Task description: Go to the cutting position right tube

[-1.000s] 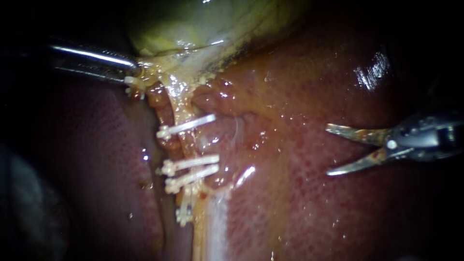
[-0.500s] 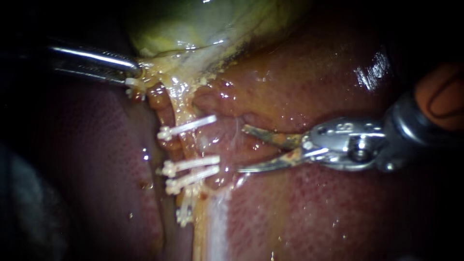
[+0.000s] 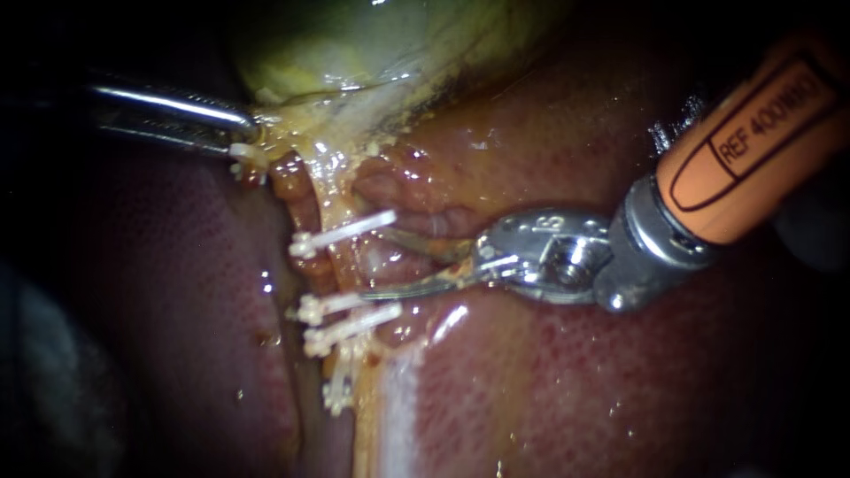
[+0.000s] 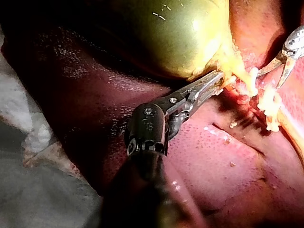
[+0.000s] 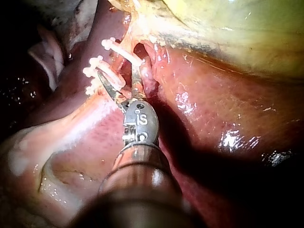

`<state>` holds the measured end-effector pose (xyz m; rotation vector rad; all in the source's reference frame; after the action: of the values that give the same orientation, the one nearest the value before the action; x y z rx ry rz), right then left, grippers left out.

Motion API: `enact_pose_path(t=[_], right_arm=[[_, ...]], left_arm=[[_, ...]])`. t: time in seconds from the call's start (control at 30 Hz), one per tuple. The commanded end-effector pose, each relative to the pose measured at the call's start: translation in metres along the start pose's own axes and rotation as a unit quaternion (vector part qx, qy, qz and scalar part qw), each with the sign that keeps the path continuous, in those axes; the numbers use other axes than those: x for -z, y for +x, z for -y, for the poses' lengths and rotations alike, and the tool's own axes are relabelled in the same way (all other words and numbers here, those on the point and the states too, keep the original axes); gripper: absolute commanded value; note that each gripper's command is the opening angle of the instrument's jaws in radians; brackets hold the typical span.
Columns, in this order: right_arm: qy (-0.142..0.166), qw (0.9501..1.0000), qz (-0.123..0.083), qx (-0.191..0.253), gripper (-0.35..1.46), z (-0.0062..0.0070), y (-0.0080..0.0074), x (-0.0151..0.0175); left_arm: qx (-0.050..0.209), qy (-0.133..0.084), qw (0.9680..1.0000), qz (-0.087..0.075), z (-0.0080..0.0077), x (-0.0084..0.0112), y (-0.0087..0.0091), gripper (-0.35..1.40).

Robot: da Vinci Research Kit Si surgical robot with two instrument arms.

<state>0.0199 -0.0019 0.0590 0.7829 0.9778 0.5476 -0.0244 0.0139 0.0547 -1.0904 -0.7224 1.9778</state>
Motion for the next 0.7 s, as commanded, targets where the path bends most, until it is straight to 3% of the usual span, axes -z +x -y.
enact_pose_path(t=[0.03, 0.4, 0.7], right_arm=[[0.000, 1.0000, 0.001, -0.002, 1.30, -0.0001, 0.0000, -0.0001], [0.019, 0.9997, 0.007, -0.010, 1.30, -0.0009, -0.0006, -0.0017], [0.075, 0.9970, -0.018, 0.008, 1.27, -0.0006, -0.0001, -0.0034]], left_arm=[[0.000, 0.000, 1.0000, 0.000, 0.0000, 0.0000, 0.0000, -0.35], [0.000, 0.000, 1.0000, 0.000, 0.0000, 0.0000, 0.0000, -0.35], [0.000, 0.000, 1.0000, 0.000, -0.0001, 0.0000, 0.0000, -0.35]])
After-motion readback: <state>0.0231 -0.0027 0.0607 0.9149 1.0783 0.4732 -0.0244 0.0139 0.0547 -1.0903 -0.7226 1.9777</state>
